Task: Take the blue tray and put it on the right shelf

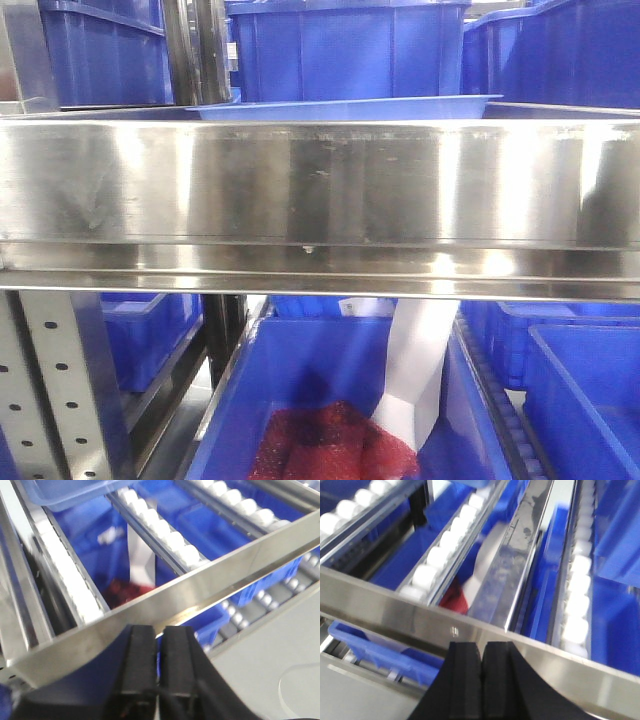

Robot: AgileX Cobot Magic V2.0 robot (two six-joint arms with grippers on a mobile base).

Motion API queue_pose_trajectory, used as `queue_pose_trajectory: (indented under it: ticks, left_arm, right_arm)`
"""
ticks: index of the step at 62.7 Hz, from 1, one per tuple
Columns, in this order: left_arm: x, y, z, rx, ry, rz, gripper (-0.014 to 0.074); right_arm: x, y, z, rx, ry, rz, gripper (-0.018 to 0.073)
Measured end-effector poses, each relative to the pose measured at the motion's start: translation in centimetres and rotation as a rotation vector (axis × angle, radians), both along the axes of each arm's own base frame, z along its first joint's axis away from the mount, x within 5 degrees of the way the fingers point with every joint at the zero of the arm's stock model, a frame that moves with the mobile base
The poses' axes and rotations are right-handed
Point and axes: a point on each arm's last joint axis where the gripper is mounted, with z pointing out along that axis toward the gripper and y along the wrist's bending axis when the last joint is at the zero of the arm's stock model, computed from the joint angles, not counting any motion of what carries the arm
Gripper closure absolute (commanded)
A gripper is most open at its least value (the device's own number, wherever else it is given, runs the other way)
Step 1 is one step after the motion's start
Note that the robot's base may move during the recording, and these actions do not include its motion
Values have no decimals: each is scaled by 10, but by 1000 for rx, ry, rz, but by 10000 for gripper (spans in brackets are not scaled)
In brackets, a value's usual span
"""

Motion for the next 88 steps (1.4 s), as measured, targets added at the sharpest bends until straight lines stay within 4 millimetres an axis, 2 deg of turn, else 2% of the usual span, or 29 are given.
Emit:
queue_pose_trajectory:
  ticks: [12,24,32,64,72,76,88]
  left_arm:
    - [-35,33,-14,-127,-121,-12,644]
    - [-59,57,-12,-215,-218,-12,644]
    - [-65,62,-11,-239,-243,-12,644]
    - [-63,61,-15,-230,-237,-14,644]
    - [-64,64,-27,-238,-250,55,644]
    - [-64,66,-40,-254,-264,123,644]
    - [-61,69,-102,-271,-343,338,644]
  right_arm:
    - [-39,-12,-22,45,-173,7,501]
    - [-68,-20,-17,112,-406,12,502]
    - [-70,-21,-14,123,-452,14,502]
    - [-71,-21,-13,125,-461,15,502]
    - [-71,-21,-13,126,-463,15,502]
    - [-71,-21,-13,126,-463,15,502]
    - [-71,-21,-13,126,-463,15,502]
